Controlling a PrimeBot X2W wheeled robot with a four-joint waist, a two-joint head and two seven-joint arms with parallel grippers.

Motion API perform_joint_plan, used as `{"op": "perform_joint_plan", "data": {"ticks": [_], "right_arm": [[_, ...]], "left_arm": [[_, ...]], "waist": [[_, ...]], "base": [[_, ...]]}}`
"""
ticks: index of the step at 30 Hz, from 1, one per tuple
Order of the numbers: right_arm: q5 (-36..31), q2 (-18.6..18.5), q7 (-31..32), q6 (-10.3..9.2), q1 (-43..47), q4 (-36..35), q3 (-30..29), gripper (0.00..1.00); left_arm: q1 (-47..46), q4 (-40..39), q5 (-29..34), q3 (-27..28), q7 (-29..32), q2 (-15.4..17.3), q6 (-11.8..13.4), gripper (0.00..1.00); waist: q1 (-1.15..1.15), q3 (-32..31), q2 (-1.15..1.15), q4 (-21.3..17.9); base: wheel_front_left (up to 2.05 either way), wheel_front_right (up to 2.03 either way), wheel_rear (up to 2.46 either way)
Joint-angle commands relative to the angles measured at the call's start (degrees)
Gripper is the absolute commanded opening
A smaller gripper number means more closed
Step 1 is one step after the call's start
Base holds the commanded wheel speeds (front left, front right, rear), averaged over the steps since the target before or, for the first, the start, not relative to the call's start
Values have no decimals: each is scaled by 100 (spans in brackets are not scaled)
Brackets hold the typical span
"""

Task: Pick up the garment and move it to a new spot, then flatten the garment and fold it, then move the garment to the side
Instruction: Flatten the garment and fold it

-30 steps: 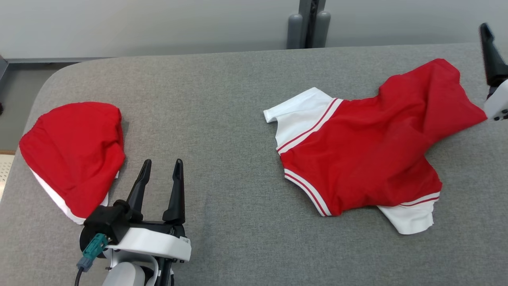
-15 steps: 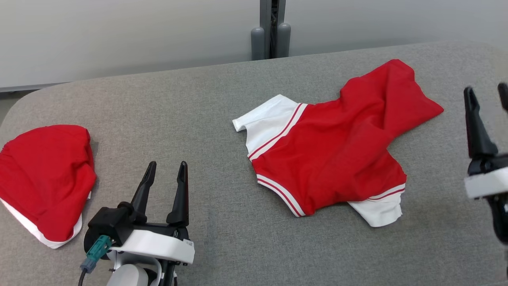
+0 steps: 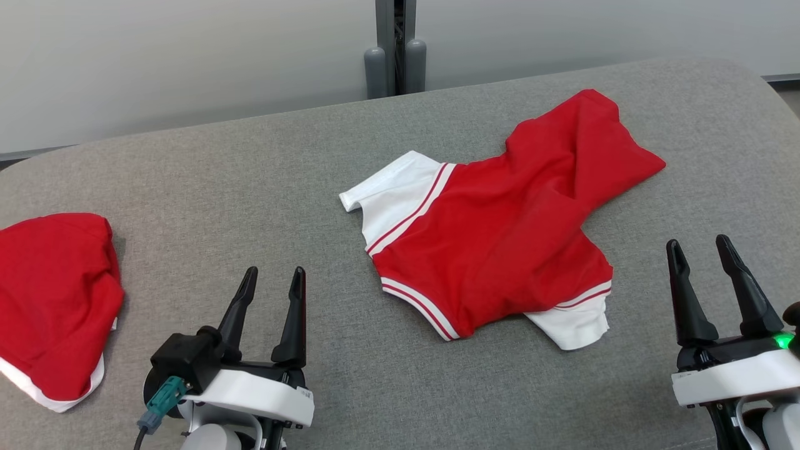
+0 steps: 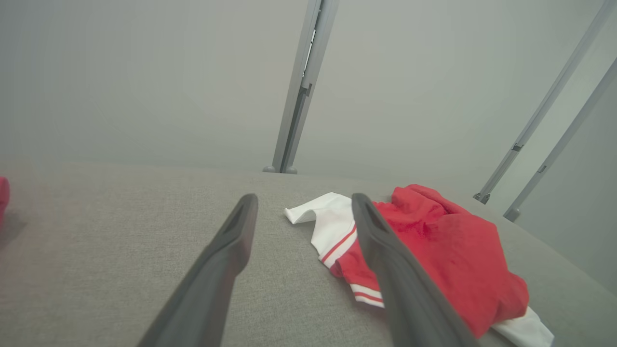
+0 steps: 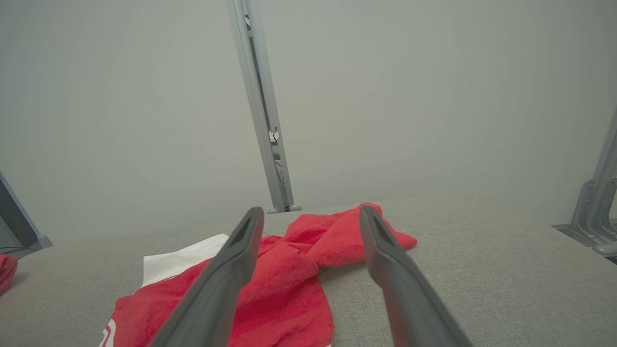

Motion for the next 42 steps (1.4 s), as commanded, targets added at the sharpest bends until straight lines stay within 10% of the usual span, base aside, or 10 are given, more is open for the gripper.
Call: {"op": "perform_joint_plan", "data": {"ticks": [1, 37, 39, 40, 42], "right_arm": [[-53, -4, -12, 0, -21, -35, -8, 100], [-93, 104, -8, 0, -406, -6, 106, 100], [-97, 124, -8, 0, -427, 3, 115, 100], [-114, 132, -8, 0, -434, 9, 125, 100], [-138, 141, -8, 0, -437, 17, 131, 100]], "left_arm": [[-83, 23, -14, -19, -1, 19, -10, 100], [-1768, 2139, -2598, -2454, 1429, 8, -552, 100], [-1860, 2203, -2580, -2509, 1388, 11, -551, 21], [-1904, 2226, -2555, -2515, 1336, 13, -557, 0], [-1990, 2278, -2522, -2518, 1216, 25, -566, 0]], "waist": [[0, 30, 0, -35], [0, 801, 0, -738], [0, 829, 0, -741], [0, 840, 0, -740], [0, 851, 0, -735]], "base": [[0, 0, 0], [0, 0, 0], [0, 0, 0], [0, 0, 0], [0, 0, 0]]}}
